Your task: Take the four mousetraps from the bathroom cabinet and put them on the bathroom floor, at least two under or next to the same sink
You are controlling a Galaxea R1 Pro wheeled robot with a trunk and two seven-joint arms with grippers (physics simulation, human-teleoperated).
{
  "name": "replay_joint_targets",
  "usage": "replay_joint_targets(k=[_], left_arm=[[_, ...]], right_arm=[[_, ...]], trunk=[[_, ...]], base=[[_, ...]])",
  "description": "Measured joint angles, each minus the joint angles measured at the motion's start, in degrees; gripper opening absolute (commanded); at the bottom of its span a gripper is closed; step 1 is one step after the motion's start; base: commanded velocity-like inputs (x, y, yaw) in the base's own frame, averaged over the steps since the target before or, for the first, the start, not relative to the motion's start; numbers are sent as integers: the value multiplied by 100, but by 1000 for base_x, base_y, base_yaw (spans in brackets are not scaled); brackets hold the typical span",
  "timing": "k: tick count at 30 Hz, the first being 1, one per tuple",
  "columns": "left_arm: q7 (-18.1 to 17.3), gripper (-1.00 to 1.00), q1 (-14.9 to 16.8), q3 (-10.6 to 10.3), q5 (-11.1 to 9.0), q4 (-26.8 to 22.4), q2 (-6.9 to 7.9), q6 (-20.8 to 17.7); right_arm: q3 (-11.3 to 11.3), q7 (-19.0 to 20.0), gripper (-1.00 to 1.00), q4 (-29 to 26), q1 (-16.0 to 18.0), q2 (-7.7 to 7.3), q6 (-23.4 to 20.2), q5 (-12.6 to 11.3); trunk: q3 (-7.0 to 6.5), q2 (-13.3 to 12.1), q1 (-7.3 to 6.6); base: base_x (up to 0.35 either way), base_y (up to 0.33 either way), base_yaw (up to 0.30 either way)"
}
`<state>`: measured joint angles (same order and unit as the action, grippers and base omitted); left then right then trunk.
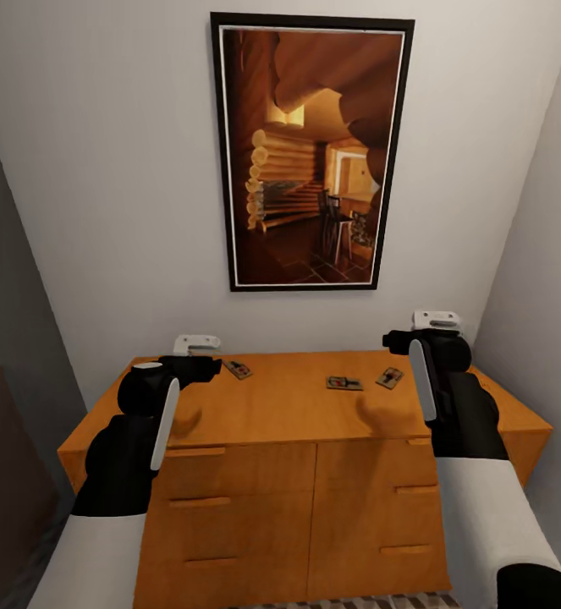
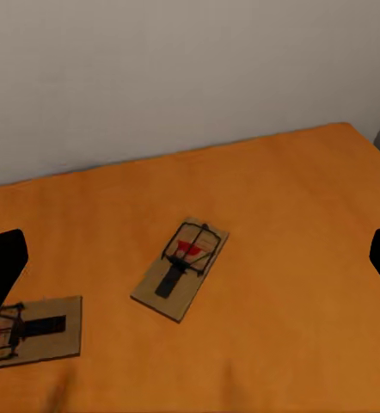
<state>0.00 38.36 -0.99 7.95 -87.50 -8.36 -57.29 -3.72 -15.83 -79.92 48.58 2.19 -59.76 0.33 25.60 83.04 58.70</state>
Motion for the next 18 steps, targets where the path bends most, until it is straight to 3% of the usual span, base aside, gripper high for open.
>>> replay_joint_targets(k=[18], left_arm=[[5, 100, 0, 104, 6, 1, 58, -153]], right_arm=[[-7, -166, 100, 684, 323, 267, -1, -1]], trunk=[[0, 0, 0]], base=[[323, 0, 0]])
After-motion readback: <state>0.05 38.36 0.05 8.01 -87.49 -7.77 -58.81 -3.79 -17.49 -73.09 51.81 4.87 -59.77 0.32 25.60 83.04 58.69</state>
